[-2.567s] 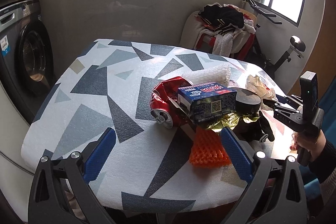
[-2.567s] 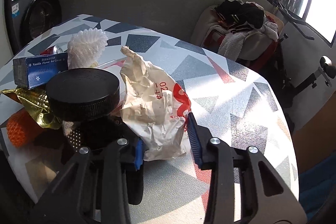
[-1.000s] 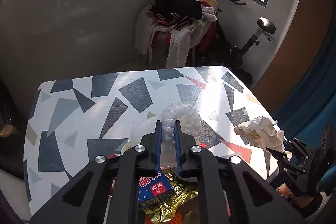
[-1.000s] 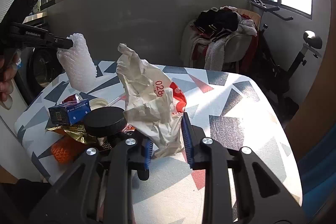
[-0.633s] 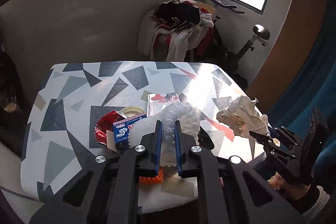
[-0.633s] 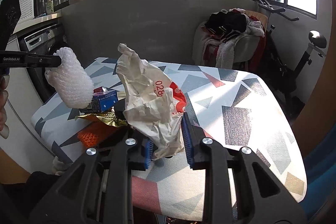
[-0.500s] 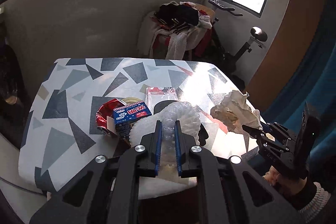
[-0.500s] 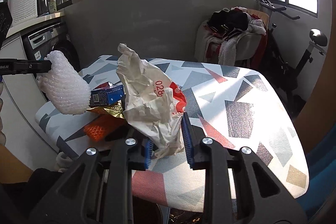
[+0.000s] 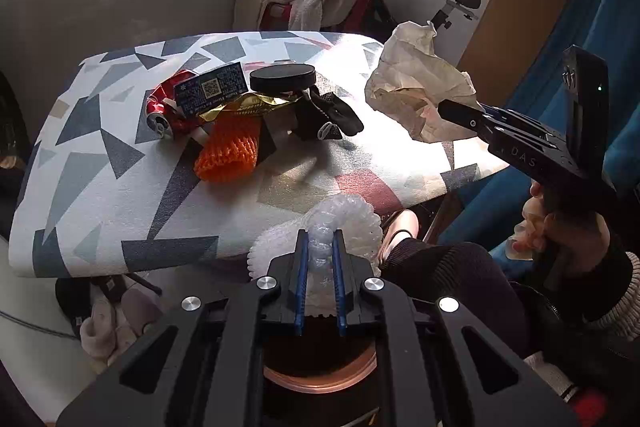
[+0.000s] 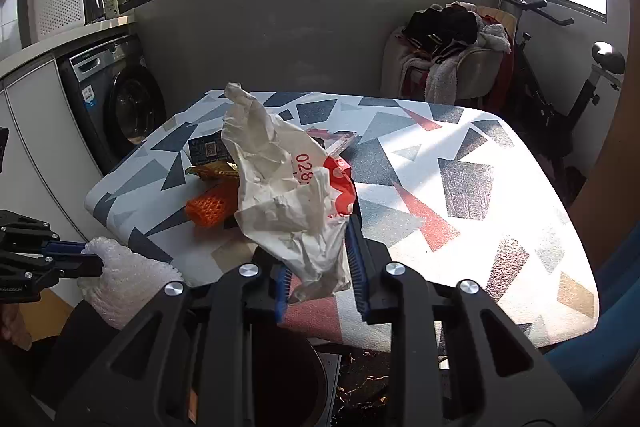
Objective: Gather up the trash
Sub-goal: 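Carry the bag and foam net down over the brown bin and open both grippers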
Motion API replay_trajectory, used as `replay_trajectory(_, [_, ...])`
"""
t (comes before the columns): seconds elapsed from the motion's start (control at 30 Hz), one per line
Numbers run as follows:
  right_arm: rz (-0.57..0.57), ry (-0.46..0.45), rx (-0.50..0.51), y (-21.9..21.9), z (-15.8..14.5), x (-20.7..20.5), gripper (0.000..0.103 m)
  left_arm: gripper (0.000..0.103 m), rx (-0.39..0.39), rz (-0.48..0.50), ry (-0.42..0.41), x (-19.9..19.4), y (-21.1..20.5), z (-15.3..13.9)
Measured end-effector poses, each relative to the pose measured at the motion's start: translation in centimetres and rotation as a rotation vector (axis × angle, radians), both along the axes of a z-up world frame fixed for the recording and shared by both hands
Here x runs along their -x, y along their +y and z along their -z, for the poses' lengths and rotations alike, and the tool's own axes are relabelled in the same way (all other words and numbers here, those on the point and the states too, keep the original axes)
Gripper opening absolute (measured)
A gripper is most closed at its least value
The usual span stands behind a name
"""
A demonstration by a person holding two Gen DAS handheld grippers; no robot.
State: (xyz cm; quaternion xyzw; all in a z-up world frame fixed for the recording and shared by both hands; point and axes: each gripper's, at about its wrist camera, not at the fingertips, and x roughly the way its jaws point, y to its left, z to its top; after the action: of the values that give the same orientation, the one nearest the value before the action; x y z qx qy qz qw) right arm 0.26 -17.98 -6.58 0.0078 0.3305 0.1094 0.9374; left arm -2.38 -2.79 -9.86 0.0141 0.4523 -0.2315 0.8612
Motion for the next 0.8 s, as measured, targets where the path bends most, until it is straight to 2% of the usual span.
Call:
replay_trajectory(0.2, [0.002, 0.032, 0.004, -0.4, 1.3, 0.8, 0.028, 0.012, -0.068, 0.068, 0.048, 0.8, -1.7, 5.1])
replay_trajectory(0.27, [0.004, 0.04, 0.001, -0.4, 1.7, 1.0, 0.028, 0.019, -0.07, 0.079, 0.062, 0.7, -2.1, 6.3])
replay_trajectory(0.3, [0.005, 0.045, -0.002, -0.5, 2.0, 1.1, 0.028, 0.028, -0.071, 0.087, 0.059, 0.6, -2.3, 6.6])
replay_trajectory(0.33, [0.007, 0.049, -0.007, -0.5, 2.3, 1.3, 0.028, 0.059, -0.065, 0.094, 0.049, 0.7, -2.2, 6.7])
replay_trajectory(0.37, [0.009, 0.055, -0.016, -0.5, 2.6, 1.4, 0.028, 0.08, -0.057, 0.089, 0.025, 0.8, -2.1, 6.7])
replay_trajectory(0.43, [0.002, 0.068, -0.041, -0.4, 3.5, 1.9, 0.029, 0.083, -0.043, 0.072, -0.023, 1.0, -1.5, 6.4])
replay_trajectory(0.53, [-0.031, 0.1, -0.042, 0.8, 5.4, 2.8, 0.029, 0.09, -0.054, 0.017, -0.05, 0.9, -0.2, 6.5])
replay_trajectory(0.8, [-0.216, 0.217, -0.007, 6.0, 10.5, 4.5, 0.029, 0.097, -0.041, -0.147, -0.172, 2.0, 4.5, 6.0])
